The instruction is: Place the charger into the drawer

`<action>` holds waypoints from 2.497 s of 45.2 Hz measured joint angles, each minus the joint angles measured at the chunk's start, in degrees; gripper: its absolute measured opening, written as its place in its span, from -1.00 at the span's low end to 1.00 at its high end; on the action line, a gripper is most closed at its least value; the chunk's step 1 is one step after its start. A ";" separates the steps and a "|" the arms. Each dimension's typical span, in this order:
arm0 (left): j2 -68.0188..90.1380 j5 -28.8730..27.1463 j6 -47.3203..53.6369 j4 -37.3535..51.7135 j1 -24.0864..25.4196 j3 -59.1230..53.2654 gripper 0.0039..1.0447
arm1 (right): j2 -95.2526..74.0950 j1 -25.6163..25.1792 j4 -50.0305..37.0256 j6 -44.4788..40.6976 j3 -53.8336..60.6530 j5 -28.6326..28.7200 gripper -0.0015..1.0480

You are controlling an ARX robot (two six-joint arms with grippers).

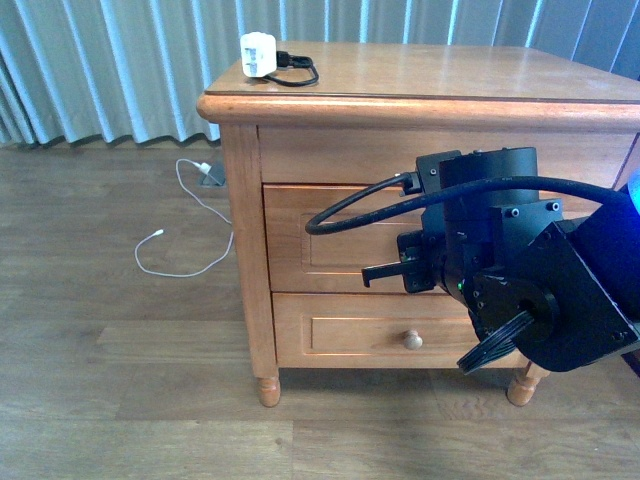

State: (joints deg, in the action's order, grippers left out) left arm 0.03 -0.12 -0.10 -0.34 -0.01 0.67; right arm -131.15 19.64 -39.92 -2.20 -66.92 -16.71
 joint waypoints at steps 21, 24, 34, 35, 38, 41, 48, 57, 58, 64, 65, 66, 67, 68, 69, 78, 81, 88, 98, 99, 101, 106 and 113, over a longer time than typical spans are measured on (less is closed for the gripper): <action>0.00 0.00 0.02 0.02 0.00 0.00 0.89 | 9.31 1.64 -2.60 3.15 15.65 1.77 -0.56; 0.00 0.00 0.02 0.02 0.00 0.00 0.89 | 12.90 2.14 -2.01 3.82 20.44 1.75 -0.56; 0.00 0.00 0.02 0.02 0.00 0.00 0.89 | 23.23 3.98 1.88 5.14 31.82 1.84 -0.56; 0.00 0.00 0.02 0.02 0.00 0.00 0.89 | 23.69 4.11 2.01 5.22 32.30 1.84 -0.56; 0.00 0.00 0.00 0.02 0.00 0.00 0.89 | 26.08 4.79 2.43 5.55 34.93 1.84 -0.56; 0.00 0.00 0.00 0.02 0.00 0.00 0.89 | 27.78 5.35 2.71 5.77 36.87 1.73 -0.57; 0.00 0.00 0.02 0.02 0.00 0.02 0.89 | 29.55 6.08 4.22 6.67 38.16 1.33 -0.40; 0.00 0.00 0.02 0.02 0.00 0.00 0.89 | 37.88 6.56 8.68 8.52 41.03 1.55 0.24; 0.00 0.00 0.02 0.02 0.00 0.00 0.89 | 40.02 6.56 9.84 8.63 41.97 2.19 0.34; 0.00 0.00 0.02 0.02 0.00 0.00 0.89 | 50.73 5.70 15.39 8.72 46.25 4.52 0.74; 0.00 0.00 0.02 0.00 0.00 0.00 0.89 | 53.83 5.01 17.14 8.72 47.15 5.18 0.84; 0.00 0.00 0.02 0.00 0.00 0.00 0.89 | 57.07 4.02 19.02 8.74 47.87 5.66 0.88; 0.00 0.00 0.00 0.02 0.00 0.00 0.89 | 59.25 3.21 20.31 8.74 48.22 6.32 0.86; 0.00 0.00 0.00 0.02 0.00 0.00 0.89 | 61.48 2.29 21.59 8.74 48.52 6.84 0.84; 0.00 0.00 0.00 0.02 0.00 0.00 0.89 | 63.71 1.31 22.93 8.74 48.70 7.43 0.83; 0.00 0.00 0.02 0.02 0.00 0.00 0.89 | 82.88 -11.69 31.93 7.34 49.05 12.94 0.84; 0.00 0.00 0.00 0.02 0.00 0.00 0.89 | 86.97 -16.96 33.70 6.80 49.05 15.78 0.84; 0.00 0.00 0.00 0.02 0.00 0.00 0.89 | 91.49 -26.38 35.39 7.61 49.09 21.24 0.84; 0.00 0.00 0.00 0.02 0.00 0.00 0.89 | 92.80 -30.05 35.39 9.46 49.27 22.71 0.84; 0.00 0.00 0.00 0.02 0.00 0.00 0.89 | 92.80 -30.05 35.39 9.51 49.29 22.75 0.84; 0.00 0.00 0.00 0.02 0.00 0.00 0.89 | 92.83 -30.08 35.39 9.57 49.29 22.75 0.84; 0.00 0.00 0.02 0.02 0.00 0.02 0.89 | 92.98 -30.32 27.71 7.74 52.19 25.66 0.70; 0.00 0.00 0.02 0.02 0.00 0.00 0.89 | 97.72 -27.80 14.16 3.37 59.43 24.26 0.07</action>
State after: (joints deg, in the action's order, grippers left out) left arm 0.03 -0.12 -0.08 -0.32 -0.01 0.67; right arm -33.43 -8.16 -25.76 1.17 -7.49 7.55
